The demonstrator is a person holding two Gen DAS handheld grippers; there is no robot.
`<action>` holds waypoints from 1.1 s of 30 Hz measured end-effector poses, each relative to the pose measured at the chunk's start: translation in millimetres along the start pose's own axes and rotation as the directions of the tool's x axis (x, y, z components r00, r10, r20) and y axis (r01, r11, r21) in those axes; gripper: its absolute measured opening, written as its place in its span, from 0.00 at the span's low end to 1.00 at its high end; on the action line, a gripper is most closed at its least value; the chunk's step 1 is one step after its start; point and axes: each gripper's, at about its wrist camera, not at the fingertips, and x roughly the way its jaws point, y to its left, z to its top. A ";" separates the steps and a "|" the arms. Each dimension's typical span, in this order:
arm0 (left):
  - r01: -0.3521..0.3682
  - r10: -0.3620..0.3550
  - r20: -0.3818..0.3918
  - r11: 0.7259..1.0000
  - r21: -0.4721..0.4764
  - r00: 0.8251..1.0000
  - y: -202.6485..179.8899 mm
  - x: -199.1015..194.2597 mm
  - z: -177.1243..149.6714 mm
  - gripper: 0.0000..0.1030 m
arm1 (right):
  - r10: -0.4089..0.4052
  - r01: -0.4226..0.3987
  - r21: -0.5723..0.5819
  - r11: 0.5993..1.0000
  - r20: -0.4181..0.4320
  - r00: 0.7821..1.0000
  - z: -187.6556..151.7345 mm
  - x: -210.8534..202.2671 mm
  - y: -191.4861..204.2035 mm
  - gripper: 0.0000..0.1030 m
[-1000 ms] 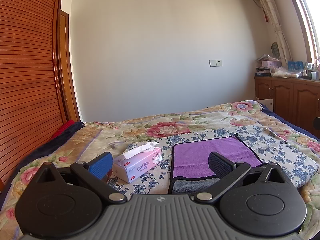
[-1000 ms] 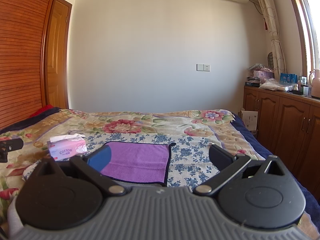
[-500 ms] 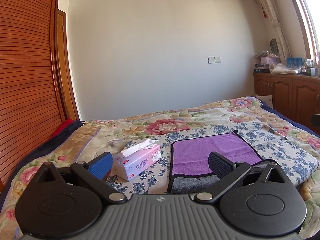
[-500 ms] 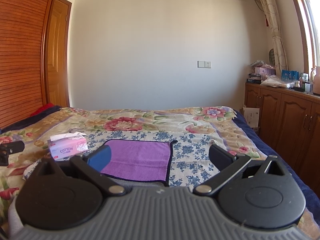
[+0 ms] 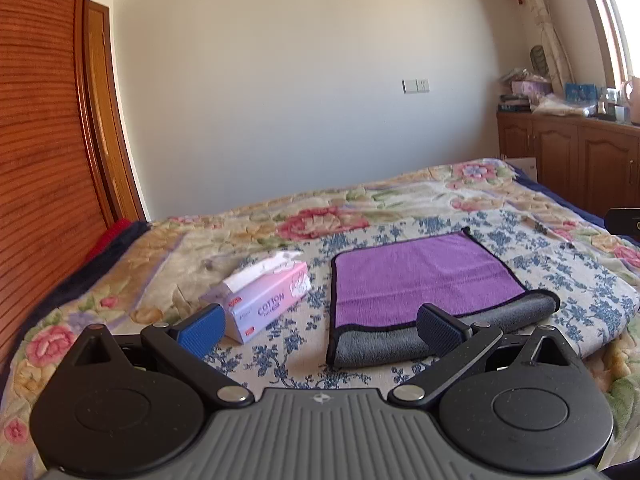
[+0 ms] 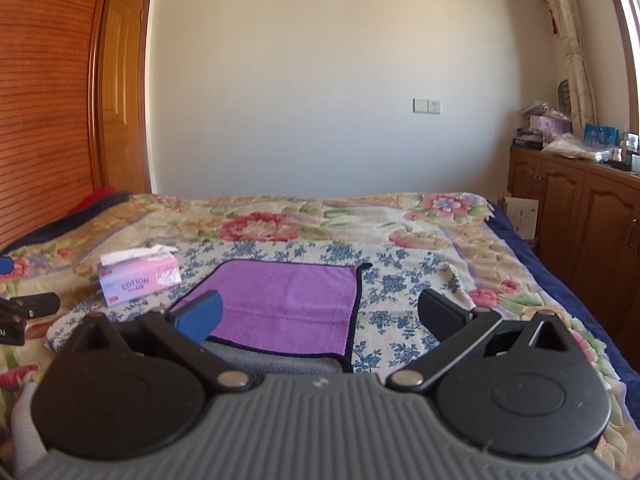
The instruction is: Fold towel
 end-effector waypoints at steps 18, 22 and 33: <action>0.037 -0.039 -0.086 0.999 -0.019 0.996 6.0 46.4 11.9 1.00 | 0.056 -0.059 -0.030 0.998 -0.108 0.993 1.4 43.0 -2.0 1.00; 0.050 -0.052 -0.099 0.999 -0.014 0.994 5.5 57.9 12.9 1.00 | 0.066 -0.070 -0.032 0.997 -0.127 0.990 1.4 52.0 -1.7 1.00; 0.086 -0.087 -0.133 0.996 -0.015 0.987 5.2 90.0 7.6 0.95 | 0.086 -0.092 -0.031 0.995 -0.180 0.980 1.7 86.9 -5.8 1.00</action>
